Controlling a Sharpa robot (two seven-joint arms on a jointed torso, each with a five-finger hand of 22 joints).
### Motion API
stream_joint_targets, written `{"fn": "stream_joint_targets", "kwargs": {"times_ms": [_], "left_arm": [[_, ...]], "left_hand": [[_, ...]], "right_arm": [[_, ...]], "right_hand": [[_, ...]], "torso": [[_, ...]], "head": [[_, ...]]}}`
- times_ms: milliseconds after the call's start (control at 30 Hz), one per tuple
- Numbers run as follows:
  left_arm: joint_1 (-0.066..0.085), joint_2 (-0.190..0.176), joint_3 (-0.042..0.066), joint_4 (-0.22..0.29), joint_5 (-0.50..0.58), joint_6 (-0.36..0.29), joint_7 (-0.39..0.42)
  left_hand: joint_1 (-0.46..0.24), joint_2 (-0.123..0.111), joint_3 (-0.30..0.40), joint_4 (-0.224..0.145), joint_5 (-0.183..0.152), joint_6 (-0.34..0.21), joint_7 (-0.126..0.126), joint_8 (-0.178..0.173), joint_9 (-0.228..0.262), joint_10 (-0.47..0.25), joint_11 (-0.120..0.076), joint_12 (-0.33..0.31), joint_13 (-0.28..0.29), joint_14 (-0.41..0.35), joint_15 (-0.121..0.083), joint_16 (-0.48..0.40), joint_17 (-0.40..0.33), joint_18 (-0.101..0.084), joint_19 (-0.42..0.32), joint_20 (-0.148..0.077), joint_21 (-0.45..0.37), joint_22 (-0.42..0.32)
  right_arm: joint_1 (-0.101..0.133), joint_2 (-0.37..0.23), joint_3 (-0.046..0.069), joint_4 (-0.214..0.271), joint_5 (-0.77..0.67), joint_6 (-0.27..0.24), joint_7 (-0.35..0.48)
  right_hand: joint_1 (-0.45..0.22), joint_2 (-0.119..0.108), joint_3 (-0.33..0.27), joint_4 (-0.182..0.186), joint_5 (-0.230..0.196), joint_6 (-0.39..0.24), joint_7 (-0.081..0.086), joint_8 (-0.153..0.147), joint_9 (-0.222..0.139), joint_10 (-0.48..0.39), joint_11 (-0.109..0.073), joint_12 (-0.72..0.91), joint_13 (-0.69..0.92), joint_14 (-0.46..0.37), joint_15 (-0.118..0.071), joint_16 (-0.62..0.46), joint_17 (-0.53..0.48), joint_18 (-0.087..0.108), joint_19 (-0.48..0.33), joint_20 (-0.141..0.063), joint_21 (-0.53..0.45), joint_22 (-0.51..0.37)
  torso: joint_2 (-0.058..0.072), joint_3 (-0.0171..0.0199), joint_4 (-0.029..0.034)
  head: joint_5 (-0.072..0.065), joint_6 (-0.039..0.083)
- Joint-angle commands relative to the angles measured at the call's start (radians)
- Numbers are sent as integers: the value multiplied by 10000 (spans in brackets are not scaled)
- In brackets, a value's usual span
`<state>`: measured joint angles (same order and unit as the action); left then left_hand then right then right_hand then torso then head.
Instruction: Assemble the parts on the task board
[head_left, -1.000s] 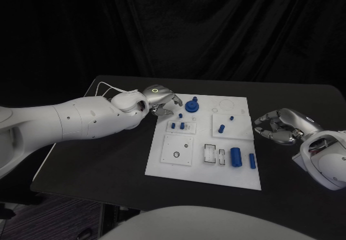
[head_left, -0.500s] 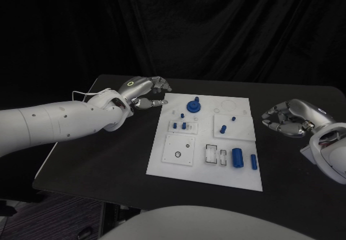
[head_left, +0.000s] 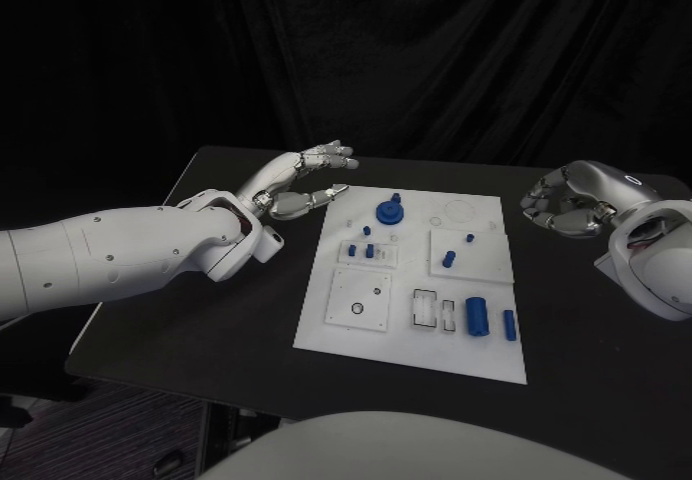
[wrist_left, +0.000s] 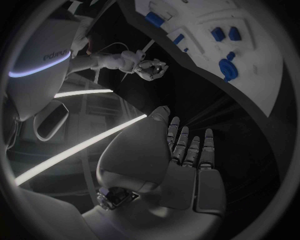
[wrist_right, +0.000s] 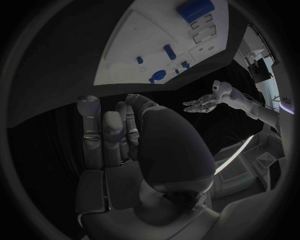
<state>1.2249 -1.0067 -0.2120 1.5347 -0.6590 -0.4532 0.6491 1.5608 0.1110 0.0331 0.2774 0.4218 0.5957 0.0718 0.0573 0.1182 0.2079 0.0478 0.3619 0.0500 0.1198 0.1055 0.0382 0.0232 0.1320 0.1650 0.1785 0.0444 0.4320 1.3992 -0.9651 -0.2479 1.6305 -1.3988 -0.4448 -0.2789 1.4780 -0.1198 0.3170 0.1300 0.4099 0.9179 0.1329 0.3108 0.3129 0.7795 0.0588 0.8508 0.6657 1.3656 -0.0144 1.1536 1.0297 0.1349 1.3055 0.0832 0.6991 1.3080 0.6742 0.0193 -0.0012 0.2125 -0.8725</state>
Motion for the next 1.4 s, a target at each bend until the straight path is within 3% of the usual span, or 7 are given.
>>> {"fn": "stream_joint_targets", "kwargs": {"times_ms": [33,400,500,700,967,1200,1400], "left_arm": [[-11,67,7,2,3419,2012,1740],[-69,68,7,-24,6438,4186,1995],[-76,13,7,-84,5484,4228,1931],[-80,67,8,-368,3984,3422,1561],[-81,193,8,-493,5208,3876,1870],[-80,164,9,-261,6049,4710,1857],[-80,194,10,-269,5878,4337,1744]], "left_hand": [[203,117,-75,-28,241,-159,2,-41,-117,-136,17,-113,-16,-113,60,-127,-22,96,-117,33,-63,-401],[-1524,1207,-1349,160,-612,-1840,-116,-129,-555,-1215,-151,-1127,-140,-951,302,-315,-161,-142,-905,50,-174,-2111],[1189,935,783,-2553,1098,-2240,-429,-139,-636,-1402,-184,-1283,-145,-979,308,-311,-159,-39,-1016,162,-176,-2398],[798,657,4975,-5066,206,-696,73,5,-374,-629,-43,-237,-54,-439,426,-228,-72,64,-573,360,91,-1896],[-2100,146,1700,138,-2858,-1562,54,-112,-596,-586,373,-527,-53,-556,671,-244,-92,193,-682,725,-83,-2311],[-3491,1300,-1097,158,-3685,-2178,559,-110,-662,-1034,525,-1311,-136,-862,925,-289,-140,-71,-976,730,-176,-2863],[-259,1240,747,-2521,-951,-1666,577,-47,-583,-696,568,-904,-83,-584,834,-204,-84,80,-801,789,-106,-2763]], "right_arm": [[10,100,4,-156,-587,537,-118],[-106,289,3,-359,-796,480,300],[-173,340,2,-406,-808,489,398],[-275,396,2,-462,-816,471,509],[-334,319,2,-380,-819,223,749],[-353,102,1,-101,-819,62,835],[-377,-45,1,92,-819,9,841]], "right_hand": [[119,-34,156,-71,37,-253,59,-19,15,-196,85,-220,-226,-109,62,-35,-34,133,-114,58,-161,518],[-37,-122,580,-229,-333,-1142,366,-532,-272,-862,466,-1529,-1539,-350,371,16,-114,176,-296,341,-374,578],[-116,-127,689,-205,-599,-1203,403,-693,-424,-715,520,-1978,-2090,-339,422,88,-96,178,-264,406,-295,591],[-105,-97,714,-215,-647,-1168,401,-703,-449,-613,515,-2010,-2186,-331,407,110,-88,175,-254,413,-276,594],[-254,-91,627,-117,-1026,-1066,380,-736,-527,-301,473,-2028,-2439,-225,384,249,18,144,-132,410,-39,636],[-328,-98,562,-51,-1290,-992,364,-737,-558,-189,456,-2036,-2551,-183,372,294,45,134,-84,402,23,644],[-256,-22,607,-67,-1225,-947,345,-744,-582,-68,423,-2022,-2622,-155,346,316,54,126,-38,385,94,659]], "torso": [[81,-159,172],[434,-537,641],[564,-621,741],[719,-735,868],[828,-788,866],[803,-773,851],[767,-753,793]], "head": [[-108,-1],[-787,-1],[-912,-1],[-1090,84],[-1247,341],[-1277,405],[-1212,425]]}}
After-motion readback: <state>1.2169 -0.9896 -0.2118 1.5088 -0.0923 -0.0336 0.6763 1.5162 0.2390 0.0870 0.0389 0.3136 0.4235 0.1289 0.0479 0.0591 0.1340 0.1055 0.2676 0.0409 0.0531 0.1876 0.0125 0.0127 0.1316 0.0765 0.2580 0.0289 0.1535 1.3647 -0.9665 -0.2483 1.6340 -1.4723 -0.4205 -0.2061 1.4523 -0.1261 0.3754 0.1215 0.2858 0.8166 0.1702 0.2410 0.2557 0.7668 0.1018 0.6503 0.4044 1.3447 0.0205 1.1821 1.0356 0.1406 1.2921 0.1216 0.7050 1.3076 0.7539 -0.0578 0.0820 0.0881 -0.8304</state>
